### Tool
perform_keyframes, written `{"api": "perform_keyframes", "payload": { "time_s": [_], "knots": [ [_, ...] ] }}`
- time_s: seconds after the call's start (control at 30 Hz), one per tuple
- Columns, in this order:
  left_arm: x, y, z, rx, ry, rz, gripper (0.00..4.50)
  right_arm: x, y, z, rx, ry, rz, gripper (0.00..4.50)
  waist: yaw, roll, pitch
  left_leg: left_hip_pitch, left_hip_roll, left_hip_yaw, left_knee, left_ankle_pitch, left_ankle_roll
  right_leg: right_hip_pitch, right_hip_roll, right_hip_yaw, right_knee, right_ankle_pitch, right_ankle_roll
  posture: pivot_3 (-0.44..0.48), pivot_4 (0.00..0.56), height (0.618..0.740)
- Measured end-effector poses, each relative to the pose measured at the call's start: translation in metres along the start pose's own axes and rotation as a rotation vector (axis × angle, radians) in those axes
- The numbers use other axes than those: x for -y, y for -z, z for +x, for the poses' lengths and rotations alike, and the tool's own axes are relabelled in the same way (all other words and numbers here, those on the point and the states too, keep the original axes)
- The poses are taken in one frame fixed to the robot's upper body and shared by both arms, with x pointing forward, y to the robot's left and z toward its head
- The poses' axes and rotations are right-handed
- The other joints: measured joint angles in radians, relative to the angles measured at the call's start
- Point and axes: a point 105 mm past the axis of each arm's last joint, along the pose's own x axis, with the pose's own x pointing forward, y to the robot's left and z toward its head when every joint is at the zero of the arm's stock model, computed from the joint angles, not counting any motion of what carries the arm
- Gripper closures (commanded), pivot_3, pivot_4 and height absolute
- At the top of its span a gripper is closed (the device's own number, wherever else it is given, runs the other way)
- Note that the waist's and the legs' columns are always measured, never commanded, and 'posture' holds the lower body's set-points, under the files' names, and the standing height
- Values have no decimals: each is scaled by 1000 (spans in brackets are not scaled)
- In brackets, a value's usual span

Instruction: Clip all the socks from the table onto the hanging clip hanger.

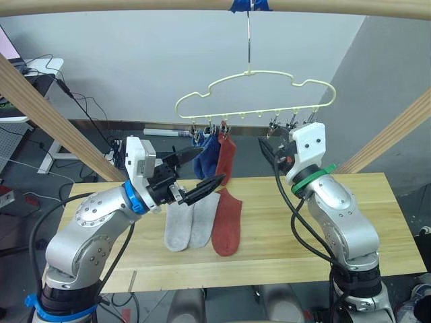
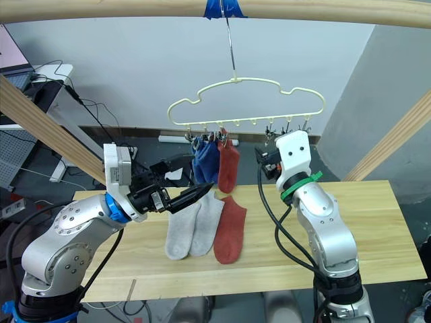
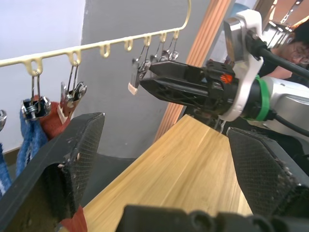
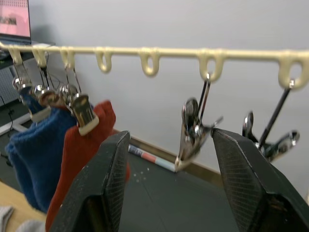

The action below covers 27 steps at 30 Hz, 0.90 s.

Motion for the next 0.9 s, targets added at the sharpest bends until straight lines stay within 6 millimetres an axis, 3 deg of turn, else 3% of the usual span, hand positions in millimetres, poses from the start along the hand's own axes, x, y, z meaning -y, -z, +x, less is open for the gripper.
{"api": "perform_keyframes", "payload": {
  "time_s": [0.9],
  "knots": [
    [2, -3, 0, 10, 0, 0, 0, -6, -7, 13, 45, 4, 92, 1690, 0, 0, 0, 0, 0, 0, 0, 0, 0, 0, 0, 0, 1, 0, 0, -87, 284, 740]
  ]
}}
